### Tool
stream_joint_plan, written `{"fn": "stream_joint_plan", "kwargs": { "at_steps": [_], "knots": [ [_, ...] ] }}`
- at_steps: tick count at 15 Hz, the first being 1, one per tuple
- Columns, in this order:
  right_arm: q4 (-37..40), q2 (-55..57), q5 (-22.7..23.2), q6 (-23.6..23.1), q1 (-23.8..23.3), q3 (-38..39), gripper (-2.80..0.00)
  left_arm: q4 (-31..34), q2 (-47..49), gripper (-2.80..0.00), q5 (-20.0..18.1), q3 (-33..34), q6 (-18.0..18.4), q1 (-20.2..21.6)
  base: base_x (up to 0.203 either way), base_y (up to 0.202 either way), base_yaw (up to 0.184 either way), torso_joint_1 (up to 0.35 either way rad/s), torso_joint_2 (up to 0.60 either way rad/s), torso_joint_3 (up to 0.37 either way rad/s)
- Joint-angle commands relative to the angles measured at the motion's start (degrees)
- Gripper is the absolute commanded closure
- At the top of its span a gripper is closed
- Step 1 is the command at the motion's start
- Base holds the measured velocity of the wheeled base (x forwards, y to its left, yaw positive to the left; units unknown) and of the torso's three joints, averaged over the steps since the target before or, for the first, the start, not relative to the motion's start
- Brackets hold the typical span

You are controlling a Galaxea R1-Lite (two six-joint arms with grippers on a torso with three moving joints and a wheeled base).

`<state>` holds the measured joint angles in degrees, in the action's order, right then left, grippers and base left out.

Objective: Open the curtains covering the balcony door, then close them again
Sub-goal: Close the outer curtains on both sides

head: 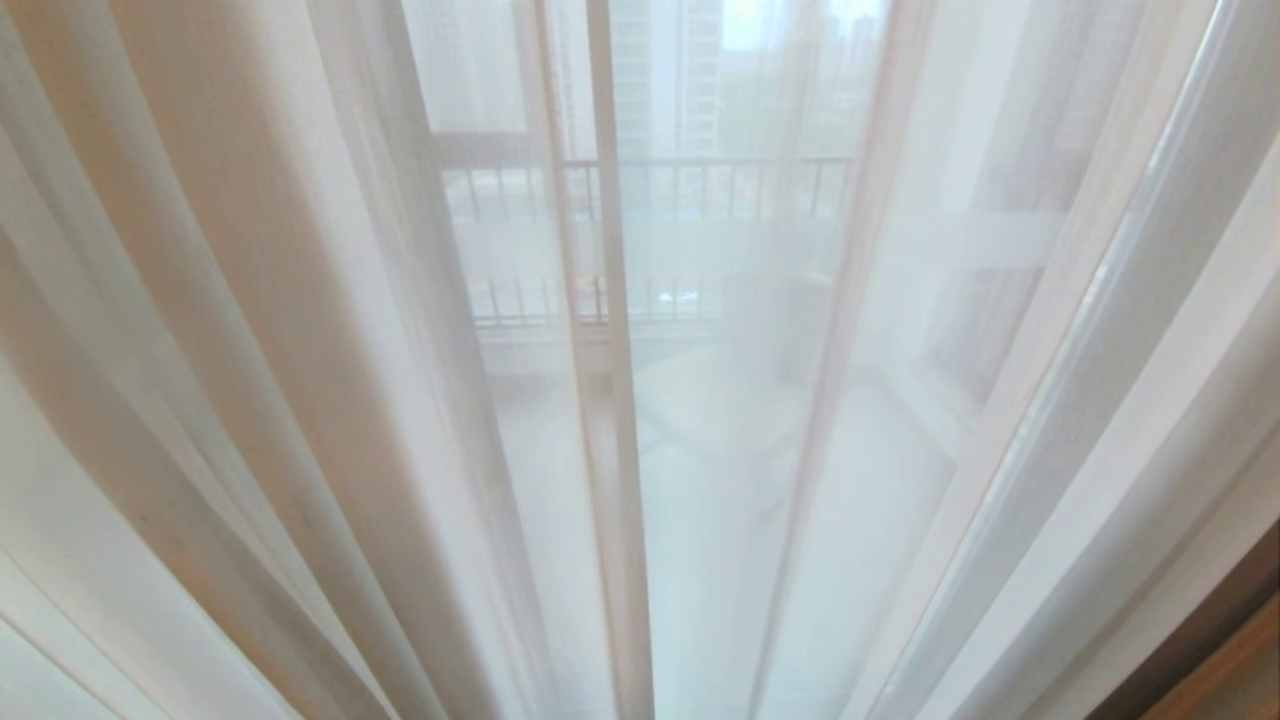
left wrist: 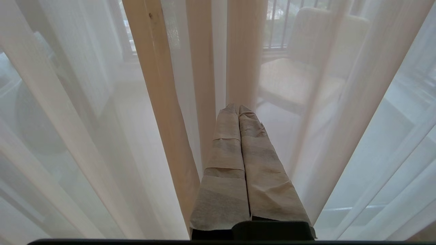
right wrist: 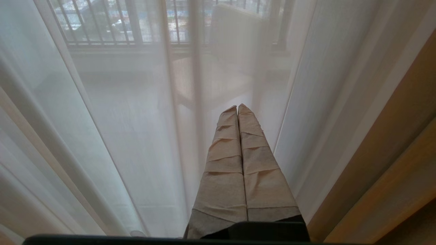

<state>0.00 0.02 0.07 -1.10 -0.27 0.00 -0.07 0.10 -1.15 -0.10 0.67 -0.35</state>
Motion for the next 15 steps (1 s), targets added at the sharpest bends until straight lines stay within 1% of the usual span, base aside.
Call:
{"fn": "stream_joint_plan", "kwargs": {
  "at_steps": [1, 15],
  "knots": [
    [0.0, 0.0, 0.0, 0.0, -0.1, 0.0, 0.00, 0.0, -0.1, 0.00, 0.0, 0.0, 0.0, 0.0, 0.000, 0.000, 0.000, 0.000, 0.00, 0.000],
    [0.0, 0.0, 0.0, 0.0, 0.0, 0.0, 0.00, 0.0, -0.1, 0.00, 0.0, 0.0, 0.0, 0.0, 0.000, 0.000, 0.000, 0.000, 0.00, 0.000]
  ]
}}
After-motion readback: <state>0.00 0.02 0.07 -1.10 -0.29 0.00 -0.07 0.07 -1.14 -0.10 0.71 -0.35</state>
